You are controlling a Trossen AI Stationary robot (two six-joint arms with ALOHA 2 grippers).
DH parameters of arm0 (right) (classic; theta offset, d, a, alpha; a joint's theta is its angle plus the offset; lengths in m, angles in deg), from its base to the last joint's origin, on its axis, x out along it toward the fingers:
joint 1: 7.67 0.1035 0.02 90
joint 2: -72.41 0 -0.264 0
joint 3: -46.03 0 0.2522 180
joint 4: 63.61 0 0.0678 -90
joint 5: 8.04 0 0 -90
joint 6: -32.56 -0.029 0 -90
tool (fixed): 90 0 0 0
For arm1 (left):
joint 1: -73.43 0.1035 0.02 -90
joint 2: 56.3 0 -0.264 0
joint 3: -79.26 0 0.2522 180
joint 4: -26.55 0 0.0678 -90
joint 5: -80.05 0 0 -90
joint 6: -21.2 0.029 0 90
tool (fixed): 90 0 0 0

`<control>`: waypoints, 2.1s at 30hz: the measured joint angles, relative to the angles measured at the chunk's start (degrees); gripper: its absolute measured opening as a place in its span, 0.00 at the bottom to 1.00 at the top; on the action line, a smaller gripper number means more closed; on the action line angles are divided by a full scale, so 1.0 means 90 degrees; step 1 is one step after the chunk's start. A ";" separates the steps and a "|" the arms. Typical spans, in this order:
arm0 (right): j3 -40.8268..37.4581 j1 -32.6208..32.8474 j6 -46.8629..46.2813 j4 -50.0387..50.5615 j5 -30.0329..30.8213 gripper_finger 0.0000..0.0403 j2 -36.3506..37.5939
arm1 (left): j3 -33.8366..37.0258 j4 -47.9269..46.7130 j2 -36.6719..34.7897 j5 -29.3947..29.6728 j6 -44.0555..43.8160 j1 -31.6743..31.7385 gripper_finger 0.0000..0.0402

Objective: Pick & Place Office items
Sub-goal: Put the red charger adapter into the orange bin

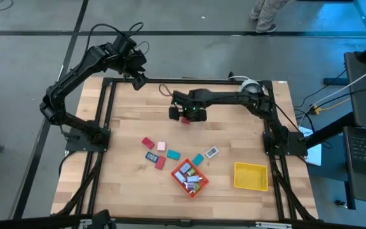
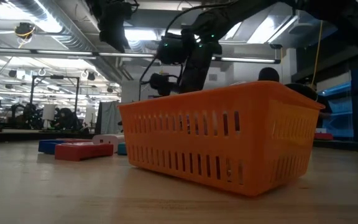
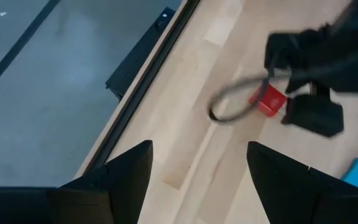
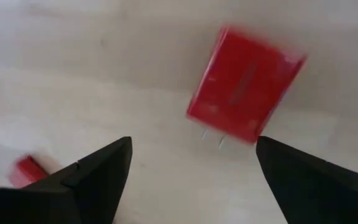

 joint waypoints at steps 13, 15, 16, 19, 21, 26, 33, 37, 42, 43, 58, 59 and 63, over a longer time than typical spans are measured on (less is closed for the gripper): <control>0.0000 -0.0215 -0.0623 0.0341 0.0530 0.85 -0.0048 | 0.0000 0.0494 0.0348 0.0046 0.0330 0.0138 0.64; 0.0000 -0.0206 -0.0938 0.0168 0.0588 0.84 -0.0048 | 0.0000 0.0649 0.0436 0.0043 0.0423 0.0163 0.64; 0.0001 -0.0201 -0.1090 0.0096 0.0610 0.83 -0.0063 | 0.0000 0.0724 0.0493 0.0041 0.0431 0.0178 0.64; 0.0006 -0.0205 -0.1388 -0.0021 0.0430 0.82 -0.0218 | 0.0003 0.0796 0.0672 0.0044 0.0433 0.0226 0.64; 0.0007 -0.0212 -0.1561 0.0010 0.0366 0.82 -0.0359 | 0.0005 0.0792 0.0764 0.0037 0.0433 0.0226 0.64; 0.0002 -0.0234 -0.1683 0.0114 0.0278 0.82 -0.0475 | 0.0005 0.0787 0.0938 0.0015 0.0525 0.0219 0.64; 0.0002 -0.0248 -0.1632 0.0634 0.0294 0.82 -0.0475 | 0.0005 0.0971 0.1060 -0.0016 0.0601 0.0219 0.64; 0.0012 -0.0248 -0.1515 0.0750 0.0284 0.81 -0.0556 | 0.0005 0.1045 0.1093 -0.0057 0.0563 0.0219 0.64; 0.0025 -0.0248 -0.1484 0.0762 0.0259 0.76 -0.0634 | 0.0005 0.1062 0.1090 -0.0226 0.0552 0.0207 0.64; 0.0027 -0.0251 -0.1473 0.0775 0.0258 0.75 -0.0682 | 0.0005 0.1066 0.1088 -0.0270 0.0551 0.0208 0.64; 0.0017 -0.0253 -0.1154 0.0886 0.0275 0.52 -0.0716 | 0.0005 0.1049 0.1088 -0.0376 0.0547 0.0214 0.64; 0.0017 -0.0253 -0.1117 0.0883 0.0276 0.52 -0.0716 | 0.0005 0.1052 0.1088 -0.0376 0.0548 0.0214 0.64; 0.0004 -0.0293 -0.0795 0.0824 0.0126 0.52 -0.0672 | 0.0005 0.1052 0.1088 -0.0376 0.0547 0.0214 0.64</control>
